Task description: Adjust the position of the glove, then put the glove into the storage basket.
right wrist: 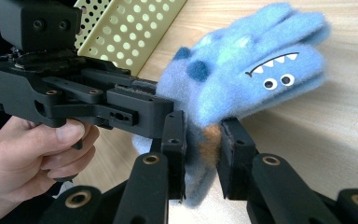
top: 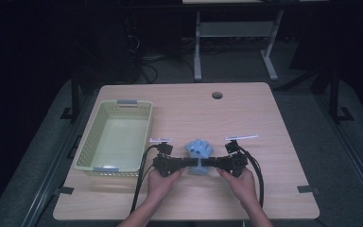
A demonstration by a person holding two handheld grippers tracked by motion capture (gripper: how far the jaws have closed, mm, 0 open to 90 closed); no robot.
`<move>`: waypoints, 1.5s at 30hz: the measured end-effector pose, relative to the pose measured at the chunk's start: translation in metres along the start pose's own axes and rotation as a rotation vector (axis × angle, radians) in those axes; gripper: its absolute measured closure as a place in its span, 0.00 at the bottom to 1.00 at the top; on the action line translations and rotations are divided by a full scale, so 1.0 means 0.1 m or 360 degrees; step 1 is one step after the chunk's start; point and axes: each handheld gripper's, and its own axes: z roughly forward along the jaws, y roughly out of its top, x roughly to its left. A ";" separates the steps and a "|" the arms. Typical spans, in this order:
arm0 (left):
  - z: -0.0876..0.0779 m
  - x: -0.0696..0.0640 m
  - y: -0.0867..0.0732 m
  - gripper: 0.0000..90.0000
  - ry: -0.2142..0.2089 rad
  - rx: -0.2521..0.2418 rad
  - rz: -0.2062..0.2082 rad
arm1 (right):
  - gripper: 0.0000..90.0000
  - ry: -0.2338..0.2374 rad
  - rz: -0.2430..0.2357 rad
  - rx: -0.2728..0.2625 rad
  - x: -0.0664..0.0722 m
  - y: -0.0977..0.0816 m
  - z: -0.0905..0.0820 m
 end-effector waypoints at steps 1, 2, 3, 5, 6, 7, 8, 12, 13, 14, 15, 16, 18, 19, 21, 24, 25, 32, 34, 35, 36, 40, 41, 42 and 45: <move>0.00 -0.01 0.00 0.80 0.0006 0.0001 0.0010 | 0.83 -0.0004 0.0001 0.0001 0.01 0.00 -0.01; 0.00 -0.01 0.01 0.80 0.0002 -0.0005 0.0006 | 0.83 -0.0006 -0.0003 -0.0002 0.01 0.01 -0.01; -0.01 -0.02 0.01 0.80 -0.0001 -0.0003 0.0009 | 0.83 -0.0009 -0.0009 -0.0005 0.02 0.01 -0.01; -0.02 -0.02 0.03 0.80 -0.0005 0.0006 0.0014 | 0.83 -0.0008 -0.0006 -0.0006 0.03 0.02 -0.02; -0.03 -0.03 0.04 0.80 -0.0004 0.0006 0.0020 | 0.83 -0.0005 -0.0007 -0.0004 0.03 0.02 -0.02; -0.03 -0.03 0.04 0.80 -0.0009 0.0001 0.0023 | 0.83 0.0002 -0.0004 -0.0006 0.03 0.03 -0.03; -0.04 -0.04 0.05 0.80 -0.0008 -0.0002 0.0031 | 0.83 0.0002 -0.0005 -0.0005 0.04 0.04 -0.03; -0.09 -0.04 0.10 0.80 -0.0013 -0.0019 0.0032 | 0.83 -0.0008 -0.0028 -0.0015 0.09 0.10 -0.04; -0.11 -0.04 0.11 0.80 -0.0014 -0.0024 0.0031 | 0.83 -0.0006 -0.0028 -0.0016 0.11 0.12 -0.04; -0.13 -0.05 0.12 0.80 -0.0015 -0.0029 0.0031 | 0.83 -0.0006 -0.0034 -0.0023 0.12 0.13 -0.03; -0.15 -0.05 0.13 0.80 -0.0012 -0.0031 0.0039 | 0.83 0.0002 -0.0032 -0.0029 0.13 0.14 -0.03; -0.17 -0.06 0.14 0.80 -0.0015 -0.0035 0.0042 | 0.83 0.0008 -0.0034 -0.0030 0.15 0.15 -0.03; -0.21 -0.06 0.17 0.80 -0.0022 -0.0043 0.0044 | 0.83 0.0018 -0.0040 -0.0046 0.17 0.18 -0.03; -0.22 -0.05 0.18 0.80 -0.0023 -0.0048 0.0048 | 0.83 0.0021 -0.0047 -0.0048 0.19 0.20 -0.03; -0.26 -0.05 0.21 0.80 -0.0024 -0.0064 0.0046 | 0.83 0.0021 -0.0056 -0.0055 0.22 0.23 -0.02; -0.30 -0.05 0.25 0.80 -0.0022 -0.0072 0.0069 | 0.83 0.0031 -0.0066 -0.0063 0.26 0.28 -0.01; -0.32 -0.06 0.26 0.80 -0.0021 -0.0071 0.0070 | 0.83 0.0032 -0.0071 -0.0066 0.27 0.29 -0.01; -0.43 -0.08 0.36 0.80 -0.0028 -0.0094 0.0083 | 0.83 0.0053 -0.0080 -0.0078 0.35 0.41 -0.02; -0.47 -0.08 0.39 0.80 -0.0035 -0.0102 0.0076 | 0.83 0.0057 -0.0089 -0.0079 0.38 0.44 -0.01; -0.49 -0.08 0.41 0.80 -0.0036 -0.0101 0.0078 | 0.83 0.0057 -0.0095 -0.0081 0.39 0.46 0.00; -0.51 -0.08 0.42 0.80 -0.0033 -0.0098 0.0081 | 0.83 0.0062 -0.0087 -0.0083 0.41 0.48 0.00; -0.58 -0.09 0.49 0.80 -0.0028 -0.0109 0.0098 | 0.83 0.0064 -0.0123 -0.0084 0.47 0.56 0.01; -0.60 -0.09 0.51 0.80 -0.0029 -0.0119 0.0100 | 0.83 0.0067 -0.0127 -0.0092 0.48 0.58 0.01; -0.62 -0.10 0.52 0.80 -0.0028 -0.0120 0.0097 | 0.83 0.0076 -0.0121 -0.0092 0.49 0.60 0.01; -0.67 -0.09 0.55 0.80 -0.0030 -0.0126 0.0097 | 0.83 0.0085 -0.0138 -0.0090 0.53 0.65 0.03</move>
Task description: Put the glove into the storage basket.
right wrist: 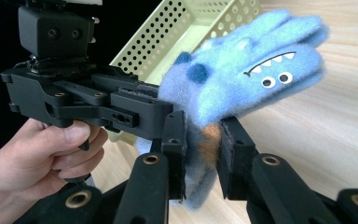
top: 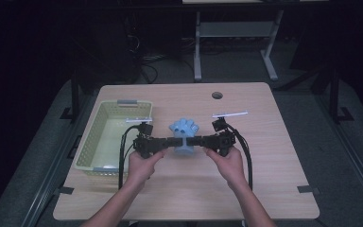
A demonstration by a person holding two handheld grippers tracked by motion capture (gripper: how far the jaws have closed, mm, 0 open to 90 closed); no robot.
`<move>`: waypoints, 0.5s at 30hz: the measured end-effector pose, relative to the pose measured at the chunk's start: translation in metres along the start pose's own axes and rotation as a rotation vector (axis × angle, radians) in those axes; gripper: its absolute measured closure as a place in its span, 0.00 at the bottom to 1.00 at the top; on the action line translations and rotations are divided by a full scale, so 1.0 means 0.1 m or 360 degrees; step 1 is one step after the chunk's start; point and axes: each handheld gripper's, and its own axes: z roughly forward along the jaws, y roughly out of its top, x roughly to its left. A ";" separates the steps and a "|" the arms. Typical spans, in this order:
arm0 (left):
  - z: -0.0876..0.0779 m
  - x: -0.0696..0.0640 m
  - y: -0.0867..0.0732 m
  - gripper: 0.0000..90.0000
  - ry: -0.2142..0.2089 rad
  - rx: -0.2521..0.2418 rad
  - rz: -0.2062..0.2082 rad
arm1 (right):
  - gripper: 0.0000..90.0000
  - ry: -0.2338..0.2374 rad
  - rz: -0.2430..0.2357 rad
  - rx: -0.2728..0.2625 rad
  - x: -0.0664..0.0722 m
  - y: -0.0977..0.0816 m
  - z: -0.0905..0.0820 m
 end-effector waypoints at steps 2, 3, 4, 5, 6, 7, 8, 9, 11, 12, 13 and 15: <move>-0.03 0.01 0.02 0.80 -0.0003 -0.0008 -0.0002 | 0.83 0.0001 -0.0005 -0.0002 0.02 0.03 0.02; -0.04 0.01 0.03 0.80 -0.0004 -0.0012 -0.0002 | 0.83 0.0007 -0.0001 -0.0006 0.03 0.05 0.02; -0.05 0.01 0.04 0.80 -0.0003 -0.0015 0.0003 | 0.83 0.0012 0.0008 -0.0004 0.03 0.06 0.03; -0.06 0.02 0.05 0.80 0.0000 -0.0012 0.0008 | 0.83 0.0015 -0.0001 -0.0002 0.03 0.07 0.03; -0.07 0.02 0.07 0.80 0.0002 -0.0018 0.0006 | 0.83 0.0015 0.0011 0.0003 0.05 0.09 0.04; -0.09 0.02 0.08 0.80 0.0001 -0.0026 0.0004 | 0.83 0.0010 -0.0007 -0.0003 0.06 0.11 0.05; -0.10 0.03 0.09 0.80 -0.0003 -0.0031 0.0009 | 0.83 0.0010 -0.0021 -0.0006 0.07 0.12 0.05; -0.12 0.03 0.09 0.80 -0.0009 -0.0033 0.0003 | 0.83 0.0013 -0.0017 -0.0003 0.08 0.14 0.06; -0.15 0.04 0.10 0.80 -0.0007 -0.0038 0.0002 | 0.83 0.0018 -0.0026 -0.0003 0.11 0.16 0.07; -0.16 0.04 0.10 0.80 -0.0006 -0.0042 0.0007 | 0.83 0.0019 -0.0028 0.0002 0.12 0.17 0.08; -0.18 0.04 0.11 0.80 -0.0004 -0.0042 0.0005 | 0.83 0.0018 -0.0033 0.0003 0.13 0.18 0.08; -0.21 0.06 0.12 0.80 -0.0010 -0.0050 0.0002 | 0.83 0.0019 -0.0042 0.0006 0.15 0.20 0.11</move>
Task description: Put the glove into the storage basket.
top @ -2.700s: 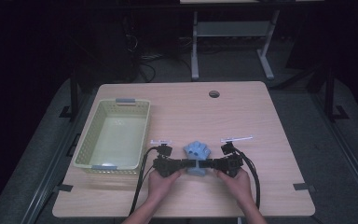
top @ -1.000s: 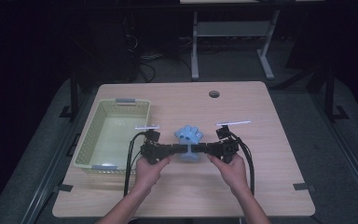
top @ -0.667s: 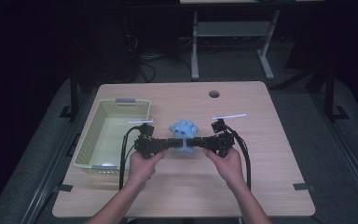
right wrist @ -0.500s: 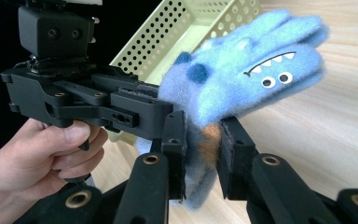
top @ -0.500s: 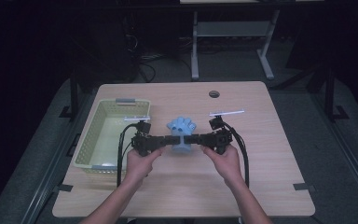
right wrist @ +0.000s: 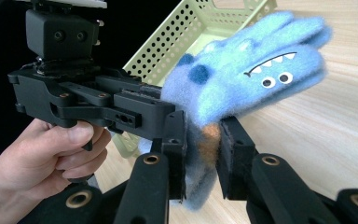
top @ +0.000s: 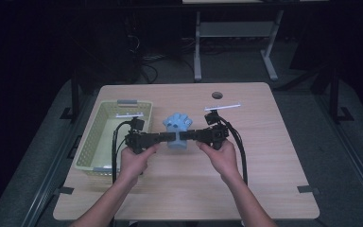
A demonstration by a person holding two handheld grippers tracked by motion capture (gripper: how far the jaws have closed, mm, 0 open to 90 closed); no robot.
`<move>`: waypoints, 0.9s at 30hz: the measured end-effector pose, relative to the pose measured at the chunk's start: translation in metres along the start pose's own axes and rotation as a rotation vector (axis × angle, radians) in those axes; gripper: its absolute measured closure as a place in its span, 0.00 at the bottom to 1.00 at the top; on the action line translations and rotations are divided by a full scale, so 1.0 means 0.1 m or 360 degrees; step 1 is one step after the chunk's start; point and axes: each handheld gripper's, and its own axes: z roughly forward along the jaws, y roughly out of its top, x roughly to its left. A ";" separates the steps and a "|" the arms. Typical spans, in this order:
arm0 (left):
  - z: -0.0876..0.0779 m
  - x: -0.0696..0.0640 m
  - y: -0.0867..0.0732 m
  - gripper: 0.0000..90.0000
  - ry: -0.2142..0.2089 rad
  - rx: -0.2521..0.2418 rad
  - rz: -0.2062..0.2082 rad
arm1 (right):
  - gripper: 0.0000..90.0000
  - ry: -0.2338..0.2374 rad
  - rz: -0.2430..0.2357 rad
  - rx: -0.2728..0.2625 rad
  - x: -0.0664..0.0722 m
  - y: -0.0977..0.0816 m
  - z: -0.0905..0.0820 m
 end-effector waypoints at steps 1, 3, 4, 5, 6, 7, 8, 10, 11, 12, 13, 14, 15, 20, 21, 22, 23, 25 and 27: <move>-0.02 0.01 0.00 0.80 -0.0002 -0.0004 -0.0003 | 0.83 0.0003 -0.0002 -0.0001 0.01 0.01 0.01; -0.06 0.02 0.01 0.80 0.0003 -0.0008 -0.0003 | 0.83 0.0003 -0.0012 0.0002 0.04 0.03 0.04; -0.08 0.02 0.02 0.80 0.0004 -0.0008 0.0001 | 0.83 0.0003 -0.0027 0.0005 0.05 0.04 0.05; -0.10 0.02 0.02 0.80 0.0010 -0.0012 -0.0005 | 0.83 0.0008 -0.0016 0.0011 0.07 0.05 0.07; -0.12 0.03 0.03 0.80 0.0014 -0.0014 -0.0005 | 0.83 0.0011 -0.0021 0.0008 0.08 0.06 0.08; -0.14 0.03 0.03 0.80 0.0019 -0.0015 0.0000 | 0.83 0.0017 -0.0031 0.0006 0.08 0.07 0.10; -0.15 0.04 0.04 0.80 0.0021 -0.0018 0.0003 | 0.83 0.0017 -0.0025 0.0015 0.09 0.08 0.12; -0.19 0.06 0.04 0.80 0.0028 -0.0029 -0.0007 | 0.83 0.0023 -0.0035 0.0024 0.11 0.11 0.15; -0.21 0.06 0.04 0.80 0.0030 -0.0034 -0.0013 | 0.83 0.0020 -0.0037 0.0024 0.12 0.12 0.17; -0.23 0.07 0.05 0.80 0.0031 -0.0039 -0.0009 | 0.83 0.0020 -0.0045 0.0025 0.13 0.13 0.18; -0.25 0.08 0.05 0.80 0.0030 -0.0047 -0.0013 | 0.83 0.0018 -0.0058 0.0027 0.14 0.14 0.20; -0.27 0.09 0.05 0.80 0.0027 -0.0054 -0.0001 | 0.83 0.0020 -0.0072 0.0020 0.15 0.16 0.21; -0.29 0.09 0.06 0.80 0.0029 -0.0059 -0.0007 | 0.83 0.0024 -0.0064 0.0016 0.17 0.17 0.23; -0.37 0.12 0.06 0.80 0.0040 -0.0071 -0.0008 | 0.83 0.0033 -0.0073 0.0023 0.22 0.20 0.29; -0.38 0.13 0.06 0.80 0.0036 -0.0068 -0.0016 | 0.83 0.0037 -0.0077 0.0027 0.23 0.20 0.31; -0.40 0.14 0.06 0.80 0.0032 -0.0066 -0.0020 | 0.83 0.0033 -0.0094 0.0024 0.23 0.21 0.33; -0.42 0.15 0.06 0.80 0.0027 -0.0068 -0.0024 | 0.83 0.0035 -0.0088 0.0031 0.25 0.21 0.34; -0.45 0.16 0.06 0.80 0.0026 -0.0069 -0.0023 | 0.83 0.0045 -0.0094 0.0036 0.27 0.23 0.36; -0.49 0.17 0.07 0.80 0.0029 -0.0073 -0.0020 | 0.83 0.0051 -0.0109 0.0038 0.29 0.24 0.40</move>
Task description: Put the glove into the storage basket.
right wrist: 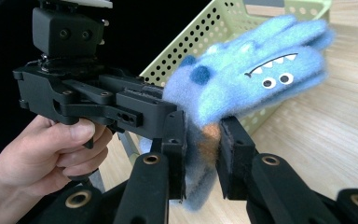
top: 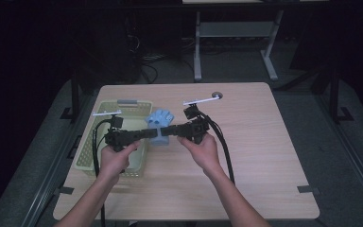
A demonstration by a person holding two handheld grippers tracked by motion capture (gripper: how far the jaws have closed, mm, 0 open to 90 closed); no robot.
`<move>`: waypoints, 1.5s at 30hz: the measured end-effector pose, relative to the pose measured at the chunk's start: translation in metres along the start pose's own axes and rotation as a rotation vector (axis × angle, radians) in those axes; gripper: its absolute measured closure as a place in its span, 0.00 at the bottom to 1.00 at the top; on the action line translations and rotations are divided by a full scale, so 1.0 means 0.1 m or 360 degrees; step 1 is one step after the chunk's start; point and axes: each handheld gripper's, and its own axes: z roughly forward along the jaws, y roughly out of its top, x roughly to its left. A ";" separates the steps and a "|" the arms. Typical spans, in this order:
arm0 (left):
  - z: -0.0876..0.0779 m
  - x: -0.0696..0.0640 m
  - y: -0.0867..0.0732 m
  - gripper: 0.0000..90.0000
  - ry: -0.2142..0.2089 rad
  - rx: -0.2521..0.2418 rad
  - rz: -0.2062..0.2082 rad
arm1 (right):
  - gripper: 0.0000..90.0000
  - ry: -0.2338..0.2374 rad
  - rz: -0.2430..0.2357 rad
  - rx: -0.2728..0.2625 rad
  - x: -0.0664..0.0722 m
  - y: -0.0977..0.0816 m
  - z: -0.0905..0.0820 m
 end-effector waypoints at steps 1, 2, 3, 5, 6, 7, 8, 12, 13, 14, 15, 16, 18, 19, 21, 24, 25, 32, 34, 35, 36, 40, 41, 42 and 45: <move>-0.02 0.00 0.00 0.80 0.0003 -0.0001 -0.0002 | 0.83 0.0002 0.0000 0.0008 0.01 0.01 0.01; -0.04 0.01 0.00 0.80 0.0003 -0.0005 -0.0006 | 0.83 0.0005 0.0002 0.0008 0.02 0.02 0.03; -0.05 0.01 0.00 0.80 0.0005 -0.0010 -0.0001 | 0.83 0.0010 0.0001 0.0003 0.03 0.03 0.04; -0.08 0.02 0.01 0.80 0.0011 -0.0013 -0.0008 | 0.83 0.0017 -0.0001 0.0011 0.04 0.04 0.07; -0.10 0.03 0.01 0.80 0.0012 -0.0015 -0.0016 | 0.83 0.0020 -0.0003 0.0011 0.04 0.05 0.08; -0.11 0.04 0.00 0.80 0.0011 -0.0018 -0.0011 | 0.83 0.0019 0.0003 0.0015 0.05 0.05 0.10; -0.12 0.05 0.01 0.80 0.0012 -0.0016 -0.0017 | 0.83 0.0020 -0.0002 0.0009 0.06 0.06 0.11; -0.18 0.08 0.00 0.80 0.0013 -0.0019 -0.0028 | 0.83 0.0031 0.0000 0.0024 0.08 0.07 0.17; -0.19 0.09 0.01 0.80 0.0011 -0.0018 -0.0029 | 0.83 0.0043 -0.0001 0.0021 0.08 0.08 0.19; -0.21 0.11 0.01 0.80 0.0011 -0.0018 -0.0027 | 0.83 0.0044 0.0000 0.0024 0.08 0.09 0.20; -0.22 0.11 0.01 0.80 0.0013 -0.0022 -0.0027 | 0.83 0.0050 0.0001 0.0029 0.08 0.09 0.22; -0.24 0.12 0.01 0.80 0.0014 -0.0027 -0.0026 | 0.83 0.0052 -0.0003 0.0031 0.09 0.10 0.23; -0.27 0.13 0.02 0.80 0.0021 -0.0031 -0.0029 | 0.83 0.0053 -0.0011 0.0035 0.11 0.12 0.26; -0.29 0.13 0.02 0.80 0.0024 -0.0034 -0.0036 | 0.83 0.0058 -0.0014 0.0037 0.11 0.13 0.28; -0.32 0.15 0.03 0.80 0.0034 -0.0037 -0.0033 | 0.83 0.0065 -0.0004 0.0043 0.12 0.15 0.31; -0.36 0.18 0.04 0.80 0.0029 -0.0036 -0.0042 | 0.83 0.0072 -0.0013 0.0042 0.14 0.17 0.37; -0.38 0.19 0.04 0.80 0.0029 -0.0040 -0.0045 | 0.83 0.0076 -0.0019 0.0039 0.14 0.18 0.38; -0.51 0.27 0.04 0.80 0.0039 -0.0053 -0.0058 | 0.83 0.0103 -0.0009 0.0051 0.19 0.22 0.51; -0.55 0.30 0.04 0.80 0.0040 -0.0051 -0.0065 | 0.83 0.0118 -0.0008 0.0047 0.20 0.23 0.56; -0.56 0.31 0.04 0.80 0.0041 -0.0049 -0.0068 | 0.83 0.0123 -0.0007 0.0052 0.20 0.23 0.58; -0.58 0.32 0.04 0.80 0.0043 -0.0044 -0.0069 | 0.83 0.0130 -0.0008 0.0055 0.20 0.23 0.60; -0.64 0.38 0.03 0.80 0.0044 -0.0040 -0.0086 | 0.83 0.0139 0.0000 0.0067 0.21 0.23 0.69; -0.66 0.41 0.03 0.80 0.0042 -0.0039 -0.0092 | 0.83 0.0140 -0.0002 0.0068 0.21 0.24 0.71; -0.67 0.42 0.02 0.80 0.0039 -0.0044 -0.0100 | 0.83 0.0141 0.0000 0.0074 0.22 0.24 0.73; -0.73 0.47 0.01 0.80 0.0039 -0.0046 -0.0136 | 0.83 0.0151 0.0006 0.0078 0.24 0.25 0.80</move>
